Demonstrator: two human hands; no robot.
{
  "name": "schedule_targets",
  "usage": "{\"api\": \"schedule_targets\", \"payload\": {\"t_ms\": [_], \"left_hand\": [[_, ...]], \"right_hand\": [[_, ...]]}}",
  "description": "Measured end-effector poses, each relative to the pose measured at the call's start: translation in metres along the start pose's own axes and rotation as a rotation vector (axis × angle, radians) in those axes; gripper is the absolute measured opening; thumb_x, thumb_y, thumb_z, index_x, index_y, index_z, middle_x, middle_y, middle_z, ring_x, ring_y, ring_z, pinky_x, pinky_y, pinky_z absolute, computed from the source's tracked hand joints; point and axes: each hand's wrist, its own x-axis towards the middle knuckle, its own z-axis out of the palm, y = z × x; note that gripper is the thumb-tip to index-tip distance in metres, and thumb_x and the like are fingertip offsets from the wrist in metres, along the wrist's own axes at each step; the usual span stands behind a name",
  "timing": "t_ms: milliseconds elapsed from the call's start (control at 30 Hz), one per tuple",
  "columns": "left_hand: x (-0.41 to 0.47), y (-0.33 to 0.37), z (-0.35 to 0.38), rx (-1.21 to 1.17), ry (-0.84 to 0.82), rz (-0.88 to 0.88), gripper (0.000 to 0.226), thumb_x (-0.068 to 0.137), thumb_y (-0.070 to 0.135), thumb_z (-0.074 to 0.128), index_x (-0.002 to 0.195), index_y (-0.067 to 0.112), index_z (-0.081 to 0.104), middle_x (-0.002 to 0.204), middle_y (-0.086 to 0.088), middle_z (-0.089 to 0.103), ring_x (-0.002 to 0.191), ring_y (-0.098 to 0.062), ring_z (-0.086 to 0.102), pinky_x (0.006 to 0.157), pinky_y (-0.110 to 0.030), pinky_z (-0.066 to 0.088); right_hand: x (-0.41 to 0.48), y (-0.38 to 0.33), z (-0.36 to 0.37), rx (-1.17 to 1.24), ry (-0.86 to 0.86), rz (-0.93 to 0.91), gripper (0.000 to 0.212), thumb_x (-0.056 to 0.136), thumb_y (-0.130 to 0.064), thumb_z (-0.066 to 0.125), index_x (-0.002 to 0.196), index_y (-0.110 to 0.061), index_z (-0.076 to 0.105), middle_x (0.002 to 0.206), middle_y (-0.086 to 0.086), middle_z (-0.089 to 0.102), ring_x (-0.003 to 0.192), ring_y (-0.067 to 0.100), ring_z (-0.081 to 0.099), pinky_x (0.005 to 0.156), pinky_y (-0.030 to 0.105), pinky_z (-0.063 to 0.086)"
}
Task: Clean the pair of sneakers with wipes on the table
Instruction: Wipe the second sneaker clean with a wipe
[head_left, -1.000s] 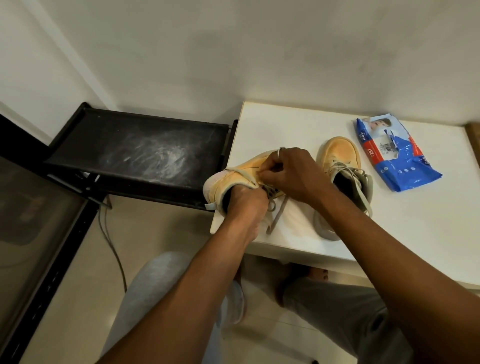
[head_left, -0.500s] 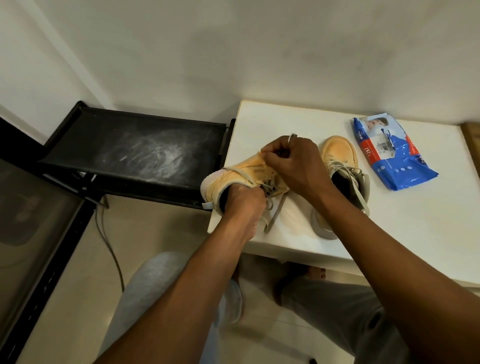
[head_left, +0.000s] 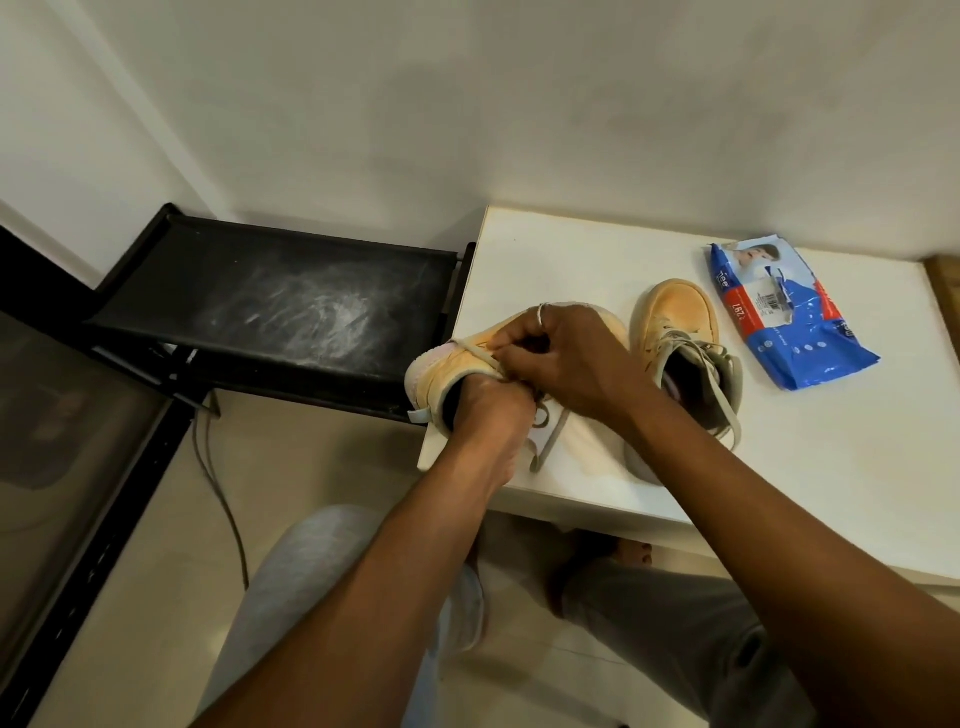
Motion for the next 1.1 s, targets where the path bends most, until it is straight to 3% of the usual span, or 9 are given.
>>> {"api": "schedule_targets", "payload": {"t_ms": [67,167,267,333,467,633,800,967,1100], "left_hand": [[0.002,0.001,0.0,0.072,0.008,0.006,0.015,0.103,0.028,0.055,0.108,0.018,0.064,0.091,-0.002,0.066,0.071,-0.015,0.061,0.057,-0.023,0.049],[0.003,-0.002,0.001,0.146,0.033,0.021,0.013,0.099,0.026,0.06,0.109,0.018,0.065,0.09,0.001,0.068,0.079,-0.018,0.065,0.075,-0.032,0.056],[0.0,0.001,0.002,0.046,-0.054,-0.004,0.017,0.103,0.028,0.051,0.11,0.018,0.063,0.109,-0.009,0.07,0.097,-0.026,0.067,0.09,-0.038,0.057],[0.001,0.003,0.002,0.082,-0.065,0.007,0.018,0.103,0.028,0.051,0.113,0.017,0.062,0.11,-0.009,0.069,0.097,-0.026,0.067,0.09,-0.037,0.057],[-0.001,-0.001,-0.004,0.352,0.01,0.106,0.019,0.1,0.02,0.06,0.119,0.015,0.063,0.106,-0.007,0.069,0.082,-0.021,0.064,0.075,-0.031,0.054],[-0.011,-0.005,-0.006,0.25,-0.114,0.175,0.033,0.103,0.008,0.051,0.135,0.005,0.057,0.129,-0.019,0.065,0.116,-0.036,0.065,0.082,-0.038,0.055],[-0.005,0.005,-0.002,0.304,-0.001,0.017,0.024,0.1,0.024,0.058,0.122,0.013,0.061,0.112,-0.009,0.069,0.095,-0.027,0.068,0.09,-0.038,0.058],[-0.005,0.002,0.003,0.198,-0.097,0.081,0.028,0.104,0.02,0.052,0.13,0.011,0.058,0.122,-0.012,0.066,0.087,-0.021,0.062,0.076,-0.032,0.054],[-0.005,0.003,0.001,0.25,0.017,-0.004,0.016,0.101,0.025,0.058,0.111,0.014,0.061,0.104,-0.007,0.067,0.093,-0.025,0.067,0.092,-0.039,0.057]], "right_hand": [[0.005,0.002,0.001,-0.081,0.041,-0.024,0.016,0.09,-0.018,0.066,0.101,-0.016,0.076,0.095,-0.005,0.072,0.079,0.006,0.065,0.065,0.005,0.048],[0.007,0.004,0.001,-0.187,0.094,-0.01,0.017,0.09,-0.017,0.064,0.101,-0.015,0.076,0.096,-0.003,0.072,0.079,0.008,0.064,0.063,0.005,0.042],[0.003,0.001,-0.004,-0.001,-0.05,0.013,0.011,0.088,-0.018,0.068,0.095,-0.019,0.076,0.085,-0.014,0.069,0.075,0.001,0.065,0.064,0.01,0.049],[0.004,0.0,-0.005,0.032,-0.074,0.025,0.009,0.088,-0.018,0.069,0.094,-0.02,0.076,0.081,-0.017,0.068,0.072,-0.002,0.064,0.064,0.01,0.051],[0.006,0.003,0.006,-0.123,0.133,-0.013,0.017,0.092,-0.017,0.065,0.104,-0.014,0.075,0.096,-0.003,0.072,0.078,0.005,0.063,0.069,0.006,0.046],[0.003,-0.008,0.01,-0.014,0.029,-0.143,0.015,0.092,-0.023,0.066,0.102,-0.019,0.076,0.097,-0.006,0.072,0.085,0.006,0.066,0.074,0.011,0.052],[0.01,0.003,-0.004,-0.14,0.044,-0.027,0.013,0.087,-0.018,0.068,0.096,-0.018,0.077,0.092,-0.006,0.071,0.079,0.007,0.065,0.061,0.0,0.042],[0.006,-0.005,0.006,-0.026,-0.002,-0.12,0.014,0.091,-0.021,0.066,0.101,-0.018,0.076,0.097,-0.009,0.071,0.083,0.003,0.066,0.073,0.007,0.05],[0.011,0.002,0.007,-0.081,0.079,-0.037,0.014,0.092,-0.019,0.065,0.099,-0.018,0.076,0.096,-0.005,0.072,0.079,0.005,0.065,0.073,0.011,0.055]]}}
